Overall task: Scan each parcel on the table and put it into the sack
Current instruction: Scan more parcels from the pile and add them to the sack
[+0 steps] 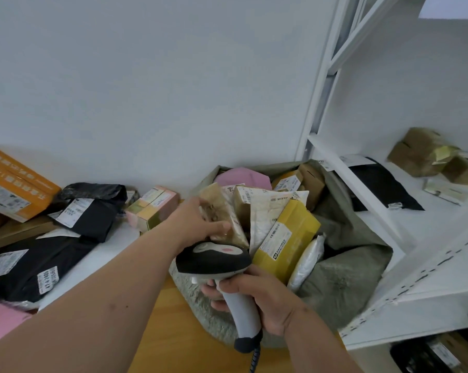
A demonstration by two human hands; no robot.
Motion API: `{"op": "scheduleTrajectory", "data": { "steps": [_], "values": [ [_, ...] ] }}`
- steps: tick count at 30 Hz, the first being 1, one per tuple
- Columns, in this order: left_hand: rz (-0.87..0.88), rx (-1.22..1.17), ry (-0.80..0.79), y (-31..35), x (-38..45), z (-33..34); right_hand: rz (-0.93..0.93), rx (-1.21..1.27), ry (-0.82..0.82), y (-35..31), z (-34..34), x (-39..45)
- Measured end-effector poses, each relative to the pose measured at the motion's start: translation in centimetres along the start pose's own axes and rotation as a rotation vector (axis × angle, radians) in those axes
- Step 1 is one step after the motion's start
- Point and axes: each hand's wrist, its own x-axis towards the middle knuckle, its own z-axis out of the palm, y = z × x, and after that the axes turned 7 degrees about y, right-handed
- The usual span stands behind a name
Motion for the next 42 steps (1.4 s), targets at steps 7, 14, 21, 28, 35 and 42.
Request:
{"op": "scheduleTrajectory", "data": {
  "steps": [7,14,21,28,35,42],
  "values": [
    [-0.076,0.148,-0.012,-2.7,0.0,0.9,0.066,-0.111,0.039,-0.5,-0.6,-0.1],
    [-0.039,0.314,-0.187,-3.8,-0.7,0.6,0.1,-0.174,0.04,-0.7,-0.9,0.1],
    [-0.127,-0.207,0.37,-7.0,-0.1,0.1,-0.023,-0.038,0.279,-1.3,-1.0,1.2],
    [-0.108,-0.555,0.744,-7.8,-0.6,-2.6,-0.101,0.037,0.481,-1.3,1.6,3.3],
    [-0.46,-0.592,0.451,-14.7,-0.1,-2.9,-0.07,-0.013,0.483,-0.6,5.3,4.7],
    [-0.311,-0.513,0.263,-16.8,-1.0,-6.0,-0.089,-0.093,0.441,0.5,10.8,6.6]
  ]
}}
